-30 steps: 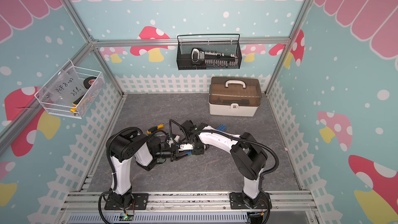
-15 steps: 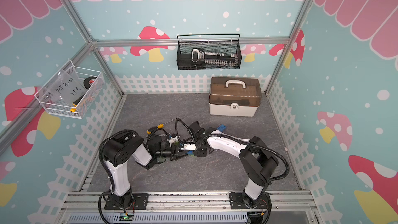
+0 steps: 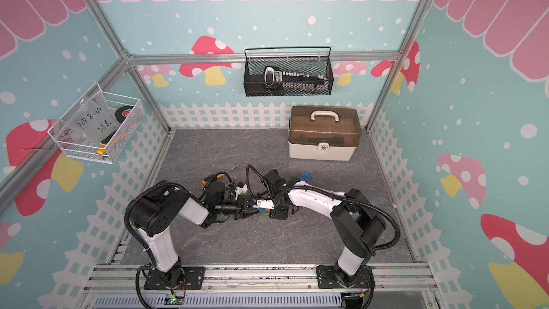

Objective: Assemble a heart with lego
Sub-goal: Assemble the lego brick with the lego brick.

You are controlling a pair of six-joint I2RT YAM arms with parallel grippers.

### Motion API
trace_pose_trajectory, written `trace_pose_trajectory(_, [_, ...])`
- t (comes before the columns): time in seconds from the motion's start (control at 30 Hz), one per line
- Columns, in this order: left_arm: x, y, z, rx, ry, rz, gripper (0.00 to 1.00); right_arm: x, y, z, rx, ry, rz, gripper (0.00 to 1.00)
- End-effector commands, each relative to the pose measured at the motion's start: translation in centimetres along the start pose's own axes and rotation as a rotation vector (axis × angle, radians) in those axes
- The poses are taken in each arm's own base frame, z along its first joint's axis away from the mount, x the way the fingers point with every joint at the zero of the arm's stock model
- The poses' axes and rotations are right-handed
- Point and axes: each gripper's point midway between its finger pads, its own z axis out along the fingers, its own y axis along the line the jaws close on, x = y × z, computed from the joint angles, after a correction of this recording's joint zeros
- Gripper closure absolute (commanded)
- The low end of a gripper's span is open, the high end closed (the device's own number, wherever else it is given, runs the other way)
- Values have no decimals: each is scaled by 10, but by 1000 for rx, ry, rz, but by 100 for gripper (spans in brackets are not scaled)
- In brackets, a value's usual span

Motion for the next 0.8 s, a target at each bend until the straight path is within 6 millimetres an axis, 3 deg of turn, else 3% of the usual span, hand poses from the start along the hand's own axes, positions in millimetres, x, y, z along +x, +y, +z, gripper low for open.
trace_pose_trajectory(0.0, [-5, 0, 0, -20, -9, 16, 61, -15, -6, -30, 26, -91, 42, 37])
trace_pose_trajectory(0.1, [-7, -3, 0, -14, -12, 22, 59, -15, -19, -51, 73, -145, 140, 33])
trace_pose_trajectory(0.3, [-9, -7, 0, -9, -20, 30, 49, 14, -63, -80, 170, -253, 539, 25])
trace_pose_trajectory(0.67, [-10, -16, -4, -4, -38, 51, 36, 22, -70, -67, 160, -324, 733, 24])
trace_pose_trajectory(0.77, [-11, -22, -9, -33, -48, 72, 27, 30, -78, -69, 191, -317, 818, 23])
